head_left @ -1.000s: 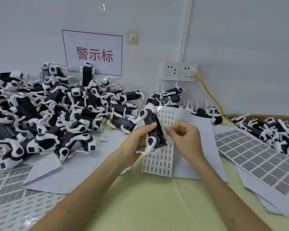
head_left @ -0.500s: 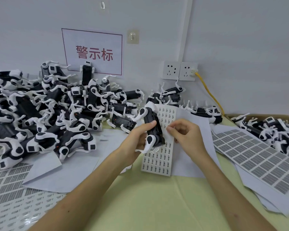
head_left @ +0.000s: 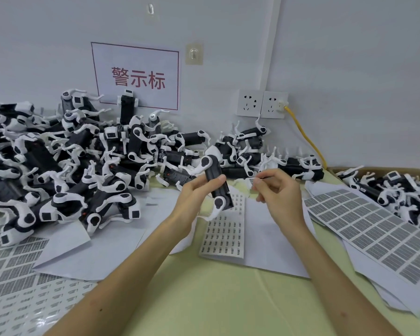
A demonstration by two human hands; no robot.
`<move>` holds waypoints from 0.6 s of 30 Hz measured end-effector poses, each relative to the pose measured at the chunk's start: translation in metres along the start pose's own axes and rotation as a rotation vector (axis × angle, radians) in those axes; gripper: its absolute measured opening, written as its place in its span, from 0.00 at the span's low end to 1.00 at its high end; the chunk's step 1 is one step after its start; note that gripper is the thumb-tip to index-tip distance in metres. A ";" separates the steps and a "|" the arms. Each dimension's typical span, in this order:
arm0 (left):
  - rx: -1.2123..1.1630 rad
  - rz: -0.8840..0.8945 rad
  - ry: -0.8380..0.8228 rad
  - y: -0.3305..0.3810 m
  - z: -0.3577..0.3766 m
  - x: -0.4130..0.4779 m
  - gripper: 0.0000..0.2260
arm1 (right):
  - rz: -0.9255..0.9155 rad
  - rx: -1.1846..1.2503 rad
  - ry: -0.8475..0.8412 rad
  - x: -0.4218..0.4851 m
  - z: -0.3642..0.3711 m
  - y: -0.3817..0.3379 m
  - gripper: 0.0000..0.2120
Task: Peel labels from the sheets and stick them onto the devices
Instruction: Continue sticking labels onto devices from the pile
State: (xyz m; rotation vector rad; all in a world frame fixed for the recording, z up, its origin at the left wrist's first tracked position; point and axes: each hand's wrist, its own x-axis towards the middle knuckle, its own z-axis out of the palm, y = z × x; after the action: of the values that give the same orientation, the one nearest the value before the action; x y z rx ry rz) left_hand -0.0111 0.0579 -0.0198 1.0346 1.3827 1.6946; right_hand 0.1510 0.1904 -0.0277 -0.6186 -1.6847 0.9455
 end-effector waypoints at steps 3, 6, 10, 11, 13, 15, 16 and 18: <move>-0.086 -0.113 -0.137 0.002 0.005 -0.003 0.24 | 0.007 0.005 -0.025 -0.001 0.001 0.000 0.07; -0.113 -0.164 -0.232 -0.001 0.008 -0.005 0.23 | 0.009 0.022 -0.084 -0.002 0.002 -0.003 0.13; -0.199 -0.170 -0.219 0.002 0.008 -0.008 0.21 | 0.009 0.002 -0.175 -0.005 0.004 -0.005 0.18; -0.231 -0.163 -0.205 0.004 0.008 -0.009 0.18 | 0.005 -0.004 -0.184 -0.006 0.005 -0.005 0.19; -0.297 -0.156 -0.196 0.007 0.007 -0.010 0.15 | -0.004 -0.023 -0.190 -0.007 0.005 -0.005 0.20; -0.346 -0.162 -0.197 0.009 0.005 -0.010 0.16 | -0.008 -0.041 -0.190 -0.008 0.006 -0.004 0.20; -0.362 -0.165 -0.200 0.010 0.005 -0.010 0.16 | -0.009 -0.049 -0.189 -0.008 0.005 -0.004 0.20; -0.388 -0.167 -0.204 0.011 0.005 -0.011 0.16 | -0.014 -0.058 -0.190 -0.008 0.005 -0.004 0.21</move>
State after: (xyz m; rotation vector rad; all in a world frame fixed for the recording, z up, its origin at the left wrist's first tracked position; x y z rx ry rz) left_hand -0.0023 0.0485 -0.0101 0.8196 0.9347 1.6018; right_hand 0.1485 0.1808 -0.0294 -0.5689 -1.8884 0.9734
